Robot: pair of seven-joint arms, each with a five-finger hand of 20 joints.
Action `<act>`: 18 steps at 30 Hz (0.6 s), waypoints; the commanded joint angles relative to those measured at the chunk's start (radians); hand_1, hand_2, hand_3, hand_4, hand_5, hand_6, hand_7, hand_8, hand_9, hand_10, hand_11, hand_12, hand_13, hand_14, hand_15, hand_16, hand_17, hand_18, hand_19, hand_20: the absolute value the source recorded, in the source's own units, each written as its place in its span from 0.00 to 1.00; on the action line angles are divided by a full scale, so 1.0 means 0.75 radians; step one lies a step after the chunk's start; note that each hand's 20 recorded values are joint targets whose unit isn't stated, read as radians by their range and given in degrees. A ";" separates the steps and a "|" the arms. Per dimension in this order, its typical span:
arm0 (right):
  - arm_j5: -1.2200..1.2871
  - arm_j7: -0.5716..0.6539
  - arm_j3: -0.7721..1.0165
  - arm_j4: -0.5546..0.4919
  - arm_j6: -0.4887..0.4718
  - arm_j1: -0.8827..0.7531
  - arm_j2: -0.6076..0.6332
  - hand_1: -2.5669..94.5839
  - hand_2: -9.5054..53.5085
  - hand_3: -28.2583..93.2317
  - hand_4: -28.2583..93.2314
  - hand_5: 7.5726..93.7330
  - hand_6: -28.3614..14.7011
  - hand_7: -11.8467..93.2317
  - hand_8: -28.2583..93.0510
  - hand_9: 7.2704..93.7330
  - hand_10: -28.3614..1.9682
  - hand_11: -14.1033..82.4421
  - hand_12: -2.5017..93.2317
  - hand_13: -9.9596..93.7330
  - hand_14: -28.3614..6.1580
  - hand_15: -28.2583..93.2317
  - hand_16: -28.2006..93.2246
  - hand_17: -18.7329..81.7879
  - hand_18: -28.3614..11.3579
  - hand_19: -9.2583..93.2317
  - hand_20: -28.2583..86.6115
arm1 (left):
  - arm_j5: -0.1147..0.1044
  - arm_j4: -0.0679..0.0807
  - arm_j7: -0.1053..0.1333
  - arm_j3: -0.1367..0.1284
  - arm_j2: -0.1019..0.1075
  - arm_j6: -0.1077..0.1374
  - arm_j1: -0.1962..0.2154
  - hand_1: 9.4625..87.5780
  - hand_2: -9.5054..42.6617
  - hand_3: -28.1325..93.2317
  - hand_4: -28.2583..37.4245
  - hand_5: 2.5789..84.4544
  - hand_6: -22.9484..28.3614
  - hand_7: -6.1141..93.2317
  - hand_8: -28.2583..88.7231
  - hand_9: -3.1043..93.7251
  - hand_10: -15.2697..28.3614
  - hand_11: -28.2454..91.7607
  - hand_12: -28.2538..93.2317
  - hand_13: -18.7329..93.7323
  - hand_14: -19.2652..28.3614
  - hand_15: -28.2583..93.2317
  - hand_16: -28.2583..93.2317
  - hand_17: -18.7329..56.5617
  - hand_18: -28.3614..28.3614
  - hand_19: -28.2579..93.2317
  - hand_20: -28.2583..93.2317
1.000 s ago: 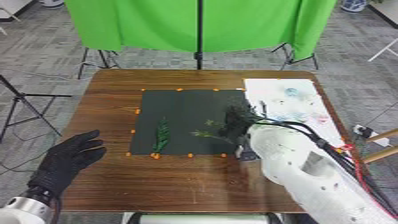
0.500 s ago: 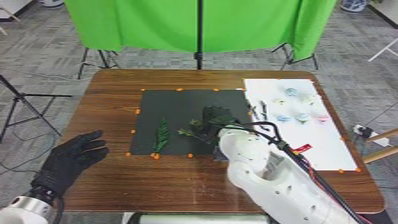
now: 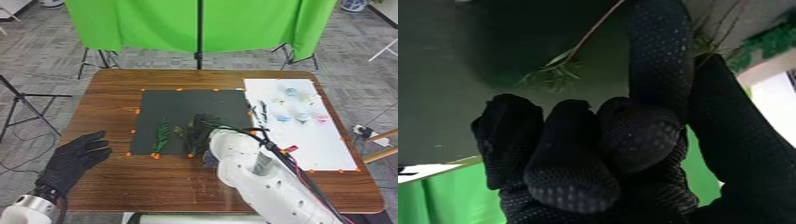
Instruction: Arrange flowers
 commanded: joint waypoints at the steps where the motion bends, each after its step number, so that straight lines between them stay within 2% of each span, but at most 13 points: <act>1: -0.034 -0.007 -0.003 0.028 0.035 -0.010 -0.001 0.35 0.18 0.91 0.04 1.00 0.68 0.48 0.11 1.00 0.75 0.78 0.28 1.00 0.71 0.82 0.49 0.73 0.14 1.00 0.70 | 0.001 0.013 -0.014 0.011 0.000 -0.009 0.006 0.21 0.30 0.86 0.01 0.40 0.57 0.38 0.11 0.36 0.71 0.57 0.34 0.40 0.78 0.69 0.17 0.17 0.91 0.74 0.26; 3: -0.032 -0.013 -0.003 0.030 0.046 -0.008 -0.003 0.35 0.18 0.92 0.04 0.99 0.68 0.48 0.11 1.00 0.75 0.78 0.28 1.00 0.71 0.82 0.50 0.73 0.14 1.00 0.70 | 0.000 0.010 -0.008 0.009 0.000 0.000 0.015 0.20 0.30 0.86 0.01 0.40 0.57 0.38 0.11 0.36 0.71 0.57 0.34 0.40 0.78 0.69 0.17 0.17 0.91 0.74 0.26; 10: -0.014 -0.027 0.014 0.030 0.055 -0.024 -0.030 0.35 0.18 0.91 0.05 0.99 0.68 0.48 0.11 1.00 0.75 0.78 0.28 1.00 0.71 0.82 0.50 0.73 0.14 1.00 0.70 | 0.000 0.012 -0.011 0.014 0.002 -0.009 0.013 0.20 0.30 0.86 0.01 0.40 0.57 0.38 0.11 0.36 0.71 0.57 0.34 0.40 0.78 0.69 0.17 0.17 0.91 0.74 0.26; 13: -0.022 -0.032 0.024 0.024 0.056 -0.030 -0.027 0.34 0.19 0.91 0.05 0.99 0.68 0.48 0.11 1.00 0.74 0.77 0.28 1.00 0.71 0.82 0.50 0.73 0.14 1.00 0.70 | -0.001 0.019 -0.014 0.020 0.003 -0.011 0.001 0.21 0.30 0.86 0.01 0.40 0.57 0.38 0.11 0.36 0.71 0.57 0.34 0.40 0.78 0.69 0.17 0.17 0.91 0.74 0.26; 18: 0.023 -0.033 0.076 -0.022 0.063 -0.049 -0.010 0.33 0.19 0.91 0.04 0.98 0.68 0.48 0.11 1.00 0.74 0.77 0.28 1.00 0.70 0.82 0.50 0.72 0.14 1.00 0.70 | -0.001 0.015 -0.010 0.012 -0.002 -0.004 0.013 0.21 0.30 0.86 0.01 0.40 0.57 0.38 0.11 0.36 0.71 0.57 0.34 0.40 0.78 0.69 0.17 0.17 0.91 0.74 0.26</act>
